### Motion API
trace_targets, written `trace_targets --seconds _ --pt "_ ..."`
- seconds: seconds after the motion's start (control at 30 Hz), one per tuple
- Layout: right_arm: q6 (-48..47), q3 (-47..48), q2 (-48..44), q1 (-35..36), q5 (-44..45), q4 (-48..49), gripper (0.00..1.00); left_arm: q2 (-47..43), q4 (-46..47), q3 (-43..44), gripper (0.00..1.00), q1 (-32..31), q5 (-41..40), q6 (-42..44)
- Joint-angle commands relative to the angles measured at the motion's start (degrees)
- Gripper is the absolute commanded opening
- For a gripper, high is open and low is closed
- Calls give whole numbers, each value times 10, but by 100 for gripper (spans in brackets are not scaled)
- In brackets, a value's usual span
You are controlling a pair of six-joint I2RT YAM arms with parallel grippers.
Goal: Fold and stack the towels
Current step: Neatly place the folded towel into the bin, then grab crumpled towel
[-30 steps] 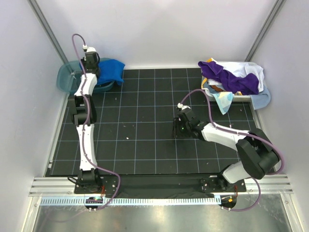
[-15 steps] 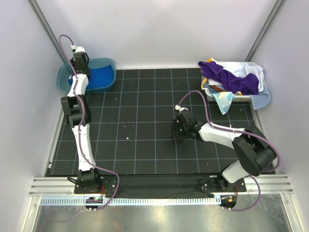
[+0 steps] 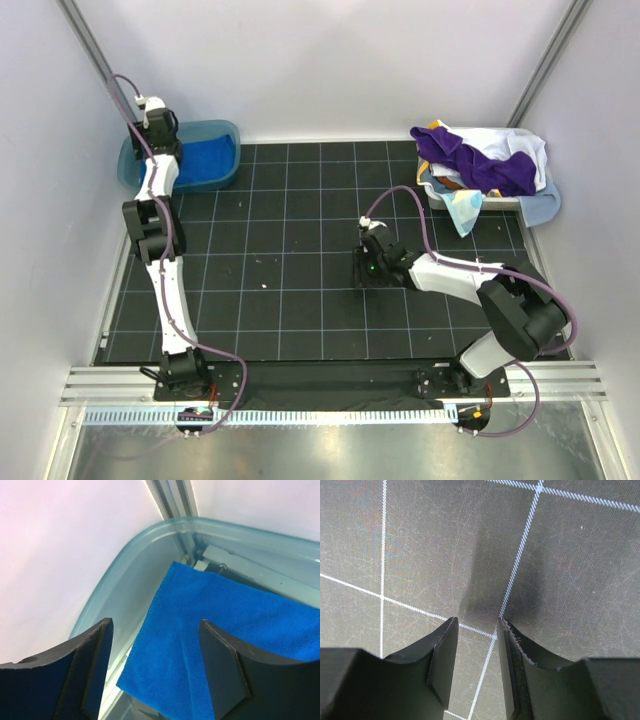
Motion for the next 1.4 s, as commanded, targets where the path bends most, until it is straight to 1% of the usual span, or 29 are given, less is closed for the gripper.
trace_targets --seconds 0.0,0.1,0.13,0.27,0.4,0.47,0.5,0.57,0.63,0.67,0.7,0.73,0.77,0.8,0.83,0.87,0.9,0.93,0.97,1.0,1.03,1.07,1.1,1.17,1.2,1.23,1.3,1.33,1.37 --pt "-10 25 -5 4 9 20 44 -54 45 -28 73 -19 -18 -29" --pt "-8 31 -17 4 17 17 45 -95 65 -90 75 -41 -26 -37" --pt "-5 32 -20 4 21 17 45 -106 94 -109 75 -57 -32 -42" --pt "-3 39 -51 5 41 3 45 -163 131 -199 75 -97 -47 -61" --pt "-2 55 -84 5 72 -16 46 -218 125 -263 75 -155 -56 -84" --pt "-4 78 -96 1 106 -40 47 -256 103 -287 74 -186 -53 -118" --pt "-6 87 -106 -1 118 -50 47 -271 97 -316 74 -198 -50 -131" --pt "-7 119 -117 -24 138 -83 48 -311 88 -345 73 -226 -46 -169" --pt "-8 143 -130 -53 146 -112 48 -350 70 -383 73 -275 -47 -196" --pt "-8 168 -133 -90 153 -122 49 -361 69 -396 73 -293 -49 -218" --pt "-10 183 -134 -109 160 -132 49 -372 39 -405 73 -329 -51 -231" --pt "-15 215 -131 -128 169 -147 50 -398 31 -429 73 -346 -47 -241" --pt "-17 232 -125 -166 179 -154 51 -410 23 -439 72 -362 -29 -270" --pt "-22 249 -119 -182 194 -158 52 -421 -7 -445 72 -398 -16 -278" --pt "-28 282 -99 -201 198 -157 55 -430 -31 -446 72 -418 -16 -284" --pt "-27 296 -88 -237 200 -154 57 -449 -62 -447 73 -439 -18 -314" --pt "-25 312 -76 -258 182 -145 59 -459 -96 -451 72 -471 7 -326" --pt "-12 342 -62 -277 166 -136 61 -467 -117 -457 71 -495 11 -335" --pt "-6 356 -31 -294 153 -126 62 -483 -138 -463 72 -516 -1 -349" --pt "2 372 -11 -323 141 -111 64 -491 -149 -467 72 -534 16 -355" --pt "10 409 10 -334 121 -97 65 -498 -181 -470 72 -574 11 -358" --pt "21 429 51 -343 117 -88 66 -504 -195 -471 72 -588 6 -368" --pt "19 446 69 -350 116 -73 68 -522 -206 -477 73 -601 38 -370" --pt "21 502 111 -355 125 -44 72 -546 -245 -485 73 -625 54 -382" --pt "29 529 154 -360 124 -48 73 -584 -246 -511 73 -628 69 -380" --pt "36 580 181 -370 112 -56 75 -601 -247 -521 73 -628 90 -374" --pt "55 631 247 -375 131 -76 76 -641 -276 -544 74 -628 92 -363" --pt "64 669 266 -374 123 -91 76 -678 -284 -551 74 -628 96 -356" --pt "67 686 284 -374 122 -92 76 -694 -299 -557 74 -628 101 -352"
